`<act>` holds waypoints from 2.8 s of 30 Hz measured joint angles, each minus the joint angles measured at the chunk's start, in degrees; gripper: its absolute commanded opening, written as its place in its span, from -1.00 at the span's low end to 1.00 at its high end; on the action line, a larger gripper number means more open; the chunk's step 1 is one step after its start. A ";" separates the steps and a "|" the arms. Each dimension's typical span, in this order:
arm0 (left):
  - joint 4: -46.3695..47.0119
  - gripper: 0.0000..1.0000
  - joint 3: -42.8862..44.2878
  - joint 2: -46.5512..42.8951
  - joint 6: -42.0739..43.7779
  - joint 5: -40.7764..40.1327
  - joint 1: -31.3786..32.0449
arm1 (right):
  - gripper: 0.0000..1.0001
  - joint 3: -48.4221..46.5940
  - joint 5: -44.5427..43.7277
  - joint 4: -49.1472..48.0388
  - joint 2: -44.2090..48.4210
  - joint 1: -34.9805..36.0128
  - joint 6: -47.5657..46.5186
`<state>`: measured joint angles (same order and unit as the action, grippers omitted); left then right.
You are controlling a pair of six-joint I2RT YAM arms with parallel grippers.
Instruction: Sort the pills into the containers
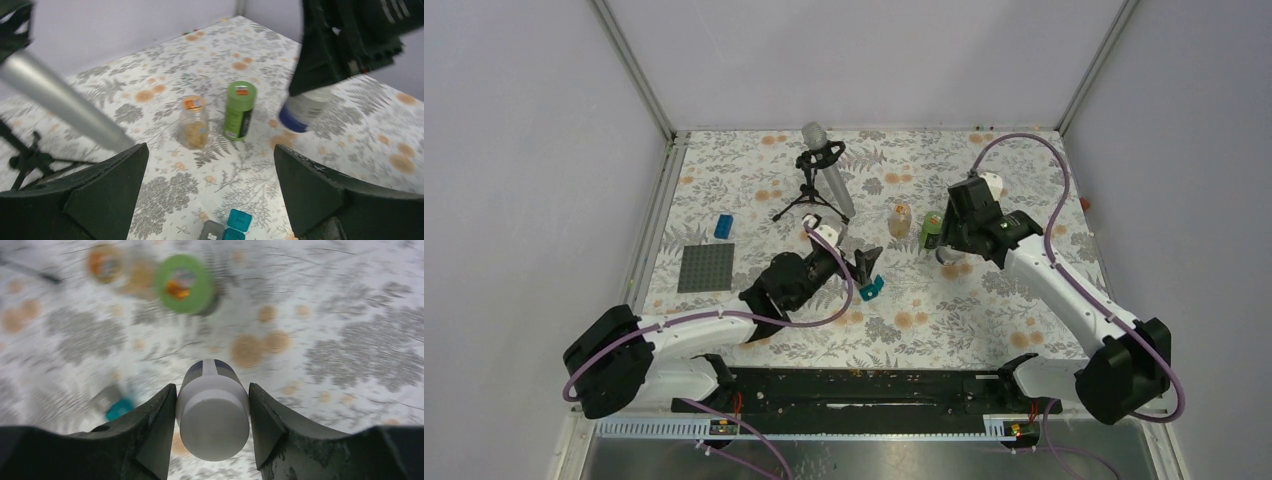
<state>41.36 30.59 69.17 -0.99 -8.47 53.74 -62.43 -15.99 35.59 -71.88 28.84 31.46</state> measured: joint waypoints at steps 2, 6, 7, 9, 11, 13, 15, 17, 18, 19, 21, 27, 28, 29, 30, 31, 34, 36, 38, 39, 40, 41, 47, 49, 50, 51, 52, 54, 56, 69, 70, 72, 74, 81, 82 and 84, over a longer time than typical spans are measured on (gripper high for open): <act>1.53 0.97 -1.38 0.00 -2.38 -5.01 0.00 | -0.43 2.14 -2.91 0.11 -0.92 -3.19 -0.31; 1.97 0.98 -3.65 -0.96 -6.01 -11.52 -0.48 | -0.30 6.95 -5.20 -0.24 -3.26 -11.82 -0.72; 1.16 0.97 -3.80 -1.57 -6.58 -12.52 -0.59 | -0.25 7.96 -5.68 -0.28 -3.61 -13.46 -0.76; -1.66 0.97 -3.45 -2.78 -7.76 -14.16 -0.68 | -0.14 9.53 -6.14 -0.35 -4.04 -16.00 -0.72; -6.86 0.97 -1.77 -3.30 -9.77 -15.45 -0.94 | -0.09 10.71 -5.97 -1.07 -4.22 -17.68 -0.57; -11.32 0.97 -0.22 -3.30 -12.55 -15.74 -1.25 | -0.01 11.56 -5.73 -2.08 -4.74 -18.82 -0.37; -13.42 0.97 -0.13 -3.30 -15.28 -15.52 -1.49 | 0.17 11.98 -5.46 -2.95 -5.88 -19.56 -0.07; -15.34 0.97 -0.46 -3.28 -18.86 -15.15 -1.66 | 0.48 12.09 -5.35 -3.56 -7.13 -19.87 0.09; -15.87 0.97 -0.79 -3.21 -20.92 -14.82 -1.84 | 0.55 12.15 -5.29 -3.74 -7.43 -19.91 0.33; -16.28 0.97 -1.16 -3.10 -22.88 -14.53 -1.99 | 0.61 12.20 -5.27 -3.82 -7.50 -19.91 0.37; -17.09 0.98 -1.95 -2.56 -26.91 -13.79 -2.36 | 0.68 12.24 -5.01 -4.26 -7.15 -19.91 -0.13; -18.84 0.81 -4.37 1.14 -37.68 -10.25 -4.37 | 0.64 13.90 -4.20 -6.51 -0.63 -19.91 -2.86; -18.91 0.73 -4.74 2.16 -39.80 -9.09 -5.22 | 0.57 14.01 -3.85 -6.60 0.76 -19.91 -3.28; -18.93 0.63 -4.94 2.99 -41.38 -8.24 -5.95 | 0.48 14.05 -3.43 -6.73 2.14 -19.91 -3.72; -18.88 0.51 -5.05 3.91 -42.93 -7.19 -6.78 | 0.40 14.05 -2.86 -6.86 3.34 -19.89 -4.09; -18.78 0.42 -5.16 4.72 -44.30 -6.23 -7.41 | 0.31 14.08 -2.25 -6.86 4.48 -19.82 -4.31; -18.01 0.11 -5.53 7.06 -48.04 -3.26 -9.03 | 0.14 14.08 -0.13 -6.88 7.63 -18.82 -4.83; -17.07 0.05 -5.60 9.07 -50.51 -1.03 -9.62 | 0.09 14.10 1.20 -7.04 9.35 -16.63 -5.01; -15.82 0.00 -5.60 11.28 -52.41 0.98 -9.94 | 0.03 14.16 3.39 -7.80 10.36 -13.73 -5.18; -14.97 0.00 -5.60 12.57 -53.53 2.14 -10.05 | 0.01 14.29 5.03 -8.55 10.54 -12.15 -5.27; -14.51 -0.02 -5.60 13.49 -54.27 2.84 -10.19 | -0.02 14.64 7.15 -9.53 10.51 -10.75 -5.25; -13.94 -0.02 -5.60 14.51 -55.17 3.72 -10.27 | -0.03 15.15 9.11 -10.40 10.34 -9.68 -5.20; -10.95 -0.03 -5.60 18.88 -60.15 7.98 -11.65 | -0.08 19.19 18.18 -14.36 6.16 -5.57 -4.31; -9.33 -0.04 -5.60 20.20 -61.40 9.35 -11.98 | -0.08 19.30 19.65 -14.60 3.54 -4.00 -4.09; -8.41 -0.06 -5.60 20.74 -61.90 9.94 -12.15 | -0.08 19.32 20.37 -15.15 2.21 -3.30 -3.96; -7.43 -0.09 -5.60 21.40 -62.47 10.56 -12.26 | -0.08 19.34 20.94 -15.61 1.20 -2.82 -3.76; -6.73 -0.12 -5.57 21.90 -62.86 11.17 -12.37 | -0.08 19.39 21.57 -15.96 0.46 -2.49 -3.56; -6.51 -0.17 -5.31 22.53 -63.39 11.82 -12.39 | -0.09 19.61 22.60 -17.11 -0.96 -1.88 -3.04; -7.19 -0.19 -4.76 22.91 -63.47 12.02 -12.39 | -0.09 19.65 23.28 -18.25 -2.12 -1.46 -2.60; -10.21 -0.34 -2.01 24.74 -64.17 12.22 -12.52 | -0.09 19.67 27.23 -23.89 -10.23 0.15 -1.60; -10.84 -0.34 -1.75 24.74 -64.19 12.17 -12.57 | -0.09 19.65 27.39 -24.33 -10.78 0.31 -1.60; -12.00 -0.35 -1.09 24.74 -64.15 12.17 -12.61 | -0.09 19.61 27.69 -24.96 -12.11 0.63 -1.57; -13.20 -0.35 -0.44 24.74 -63.95 12.13 -12.61 | -0.09 19.34 27.78 -25.73 -13.84 0.98 -1.55; -14.91 -0.36 1.60 25.83 -63.47 12.17 -12.61 | 0.09 18.23 30.58 -29.70 -17.31 2.51 -1.20; -14.97 -0.36 1.60 25.83 -63.45 12.17 -12.61 | 0.11 18.23 31.26 -30.38 -17.51 2.75 -0.96; -14.97 -0.37 1.60 25.86 -63.47 12.15 -12.61 | 0.14 18.25 32.85 -32.28 -17.88 3.02 -0.39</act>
<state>26.39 32.18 95.02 -64.47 3.68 41.12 -44.18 16.86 3.31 -89.76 31.86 31.07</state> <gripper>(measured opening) 0.325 0.546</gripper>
